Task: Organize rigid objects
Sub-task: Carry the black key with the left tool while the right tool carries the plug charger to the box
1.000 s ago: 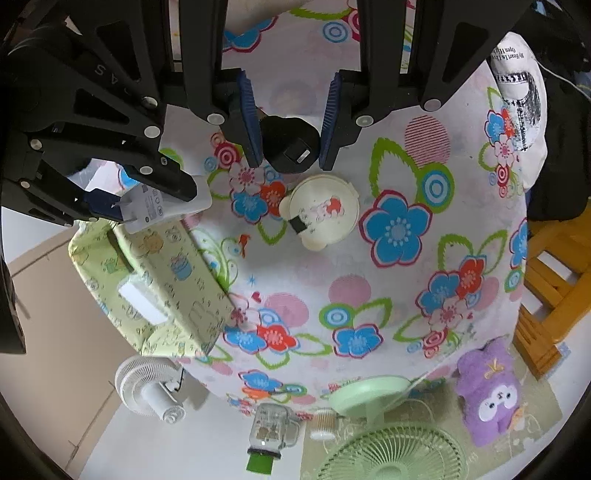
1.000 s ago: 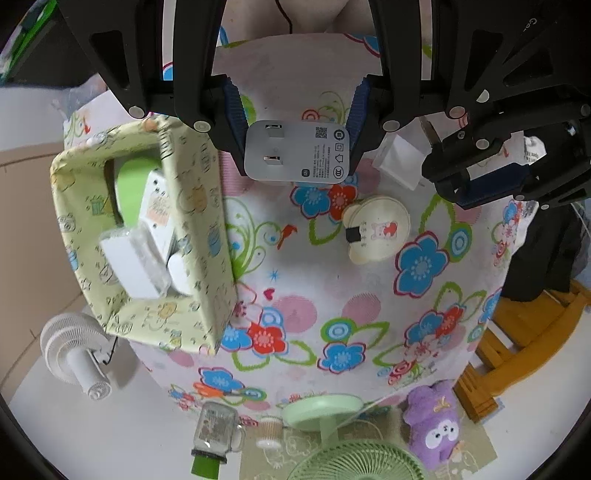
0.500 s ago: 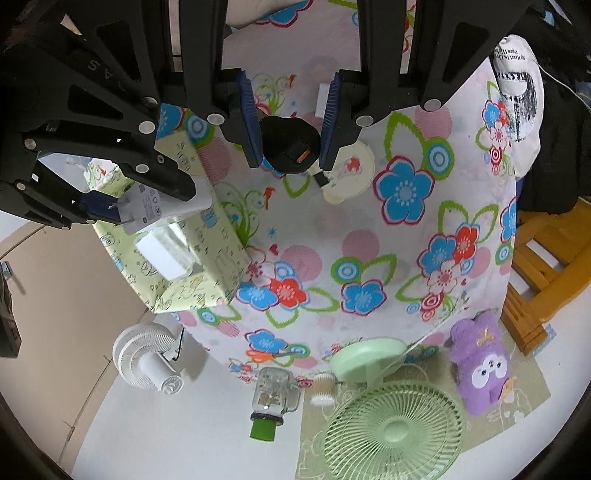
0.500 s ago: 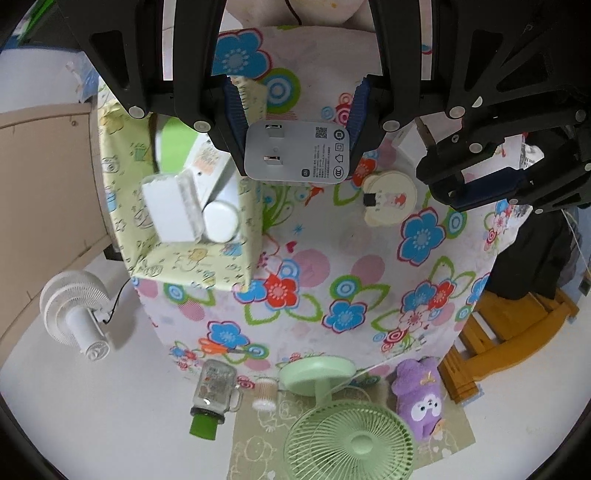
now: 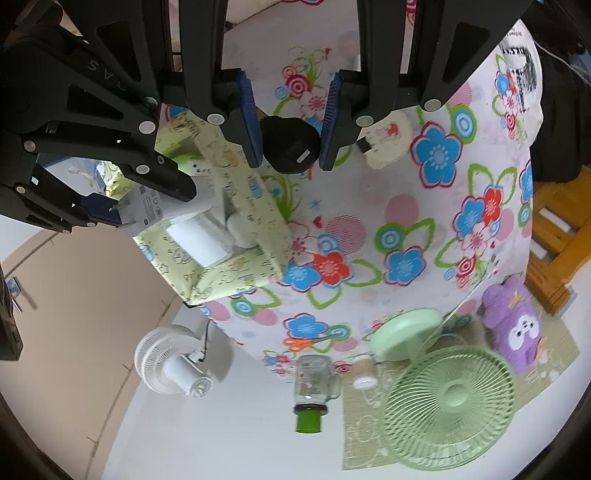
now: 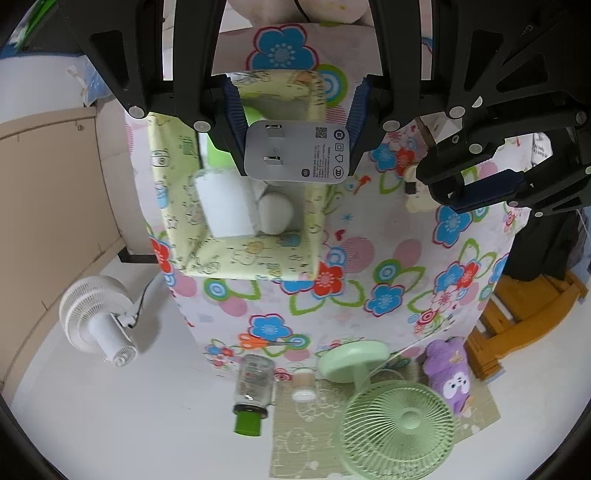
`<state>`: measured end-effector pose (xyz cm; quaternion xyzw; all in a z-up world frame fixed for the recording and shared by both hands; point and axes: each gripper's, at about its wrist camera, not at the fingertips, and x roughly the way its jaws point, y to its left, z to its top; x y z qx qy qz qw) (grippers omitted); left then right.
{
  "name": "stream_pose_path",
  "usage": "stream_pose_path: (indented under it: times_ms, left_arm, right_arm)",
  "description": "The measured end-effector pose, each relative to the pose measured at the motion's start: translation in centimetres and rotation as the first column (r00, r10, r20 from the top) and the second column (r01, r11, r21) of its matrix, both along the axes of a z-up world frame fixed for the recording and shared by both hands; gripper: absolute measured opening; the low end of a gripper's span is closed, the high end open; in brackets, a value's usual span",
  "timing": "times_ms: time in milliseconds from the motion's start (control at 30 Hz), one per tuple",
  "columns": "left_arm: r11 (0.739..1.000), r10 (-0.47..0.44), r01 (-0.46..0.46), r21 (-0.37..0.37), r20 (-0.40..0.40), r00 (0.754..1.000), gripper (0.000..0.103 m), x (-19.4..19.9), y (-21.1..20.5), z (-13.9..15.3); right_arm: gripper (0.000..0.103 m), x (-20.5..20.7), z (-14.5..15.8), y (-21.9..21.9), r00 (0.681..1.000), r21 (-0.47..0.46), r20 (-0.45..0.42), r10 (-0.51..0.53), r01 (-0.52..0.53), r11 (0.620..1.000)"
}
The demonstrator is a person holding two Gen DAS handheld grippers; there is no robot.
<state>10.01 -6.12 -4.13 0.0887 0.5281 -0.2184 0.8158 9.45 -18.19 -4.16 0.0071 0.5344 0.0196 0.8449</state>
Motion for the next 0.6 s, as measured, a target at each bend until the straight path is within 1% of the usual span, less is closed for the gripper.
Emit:
stream_pose_path:
  times_ms: [267, 467, 600]
  left_arm:
    - [0.997, -0.072, 0.072, 0.002, 0.000, 0.997, 0.031, 0.2, -3.7, -0.2]
    - [0.990, -0.139, 0.139, 0.001, -0.004, 0.990, 0.031, 0.2, -6.8, -0.5]
    - [0.985, -0.170, 0.170, -0.002, -0.008, 0.985, 0.031, 0.1, -8.5, -0.8]
  right_arm:
    - [0.050, -0.6, -0.1, -3.5, 0.998, -0.001, -0.004, -0.063, 0.063, 0.998]
    - [0.050, -1.1, -0.5, -6.4, 0.993, -0.009, -0.010, -0.116, 0.116, 0.993]
    - [0.050, -1.4, -0.7, -7.9, 0.992, -0.015, -0.008, -0.129, 0.129, 0.991]
